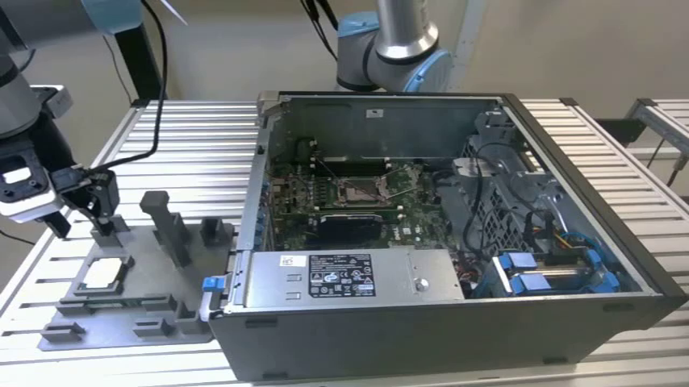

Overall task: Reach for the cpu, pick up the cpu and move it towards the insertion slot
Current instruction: 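Pick up the cpu and move it towards the insertion slot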

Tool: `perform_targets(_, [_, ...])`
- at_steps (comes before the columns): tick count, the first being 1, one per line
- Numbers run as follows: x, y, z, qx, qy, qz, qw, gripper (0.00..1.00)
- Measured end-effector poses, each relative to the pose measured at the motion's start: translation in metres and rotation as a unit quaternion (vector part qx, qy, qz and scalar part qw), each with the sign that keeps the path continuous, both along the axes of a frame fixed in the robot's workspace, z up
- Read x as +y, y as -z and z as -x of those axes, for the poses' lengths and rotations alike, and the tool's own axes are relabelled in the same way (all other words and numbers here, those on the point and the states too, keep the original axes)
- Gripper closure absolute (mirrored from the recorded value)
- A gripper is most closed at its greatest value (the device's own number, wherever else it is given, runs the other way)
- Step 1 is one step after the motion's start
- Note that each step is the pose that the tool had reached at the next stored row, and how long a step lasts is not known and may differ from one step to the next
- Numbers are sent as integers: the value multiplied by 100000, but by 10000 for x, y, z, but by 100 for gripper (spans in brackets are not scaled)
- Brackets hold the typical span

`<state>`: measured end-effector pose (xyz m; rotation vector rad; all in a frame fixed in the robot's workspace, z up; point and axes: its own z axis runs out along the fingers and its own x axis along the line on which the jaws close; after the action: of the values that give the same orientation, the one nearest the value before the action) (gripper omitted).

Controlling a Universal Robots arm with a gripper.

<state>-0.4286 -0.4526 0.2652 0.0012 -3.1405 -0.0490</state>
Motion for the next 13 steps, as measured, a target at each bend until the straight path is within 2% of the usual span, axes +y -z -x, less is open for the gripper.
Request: perform_targets(13, [0, 40, 0, -14, 0, 21, 100000, 0])
